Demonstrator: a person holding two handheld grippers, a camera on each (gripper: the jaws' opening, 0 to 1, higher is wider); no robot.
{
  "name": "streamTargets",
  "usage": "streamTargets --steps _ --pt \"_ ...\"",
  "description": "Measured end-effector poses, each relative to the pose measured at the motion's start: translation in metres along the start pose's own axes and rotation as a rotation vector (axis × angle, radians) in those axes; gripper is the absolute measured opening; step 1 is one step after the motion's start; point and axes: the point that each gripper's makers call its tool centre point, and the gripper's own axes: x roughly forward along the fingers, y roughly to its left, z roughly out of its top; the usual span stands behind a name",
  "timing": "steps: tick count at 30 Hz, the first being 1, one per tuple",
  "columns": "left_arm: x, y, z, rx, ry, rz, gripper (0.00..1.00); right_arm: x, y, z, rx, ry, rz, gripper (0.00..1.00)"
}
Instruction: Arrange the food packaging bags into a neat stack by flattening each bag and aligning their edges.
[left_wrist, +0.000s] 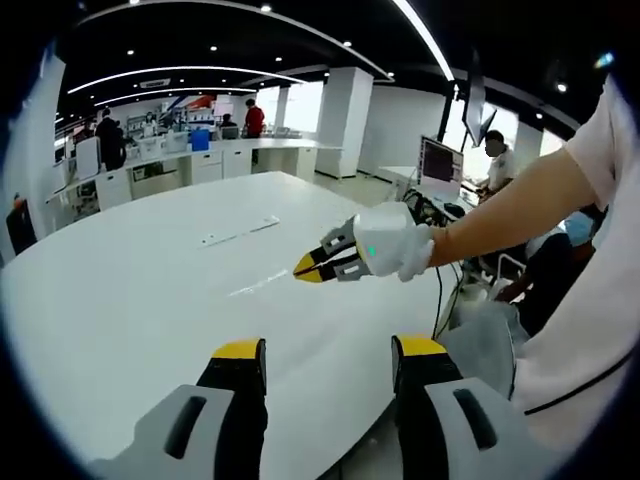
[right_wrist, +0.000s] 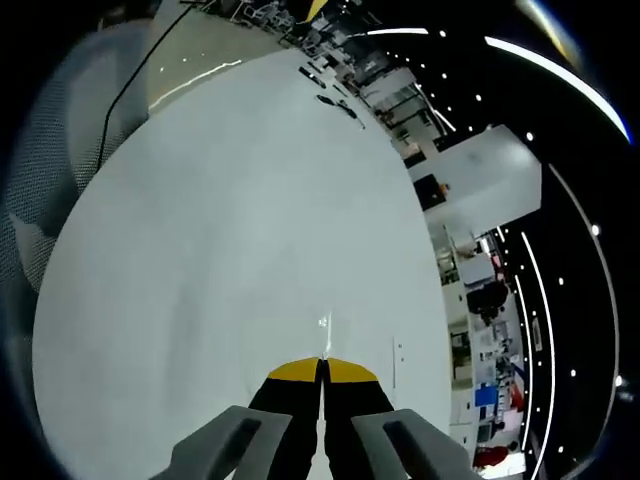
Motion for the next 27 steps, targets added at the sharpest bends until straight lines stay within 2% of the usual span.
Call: streamTargets --steps 13,16,27 --pt "-0.003 -0.002 -0.005 0.000 0.018 0.007 0.48 0.017 0.026 -0.005 0.036 -0.003 0.055 0.00" --pt "-0.004 -0.001 -0.006 -0.004 0.021 0.010 0.47 0.019 0.031 -0.012 0.069 0.017 0.064 0.00" --pt "-0.003 0.004 -0.013 -0.010 0.026 0.015 0.47 0.024 0.043 -0.011 0.144 0.018 0.087 0.01"
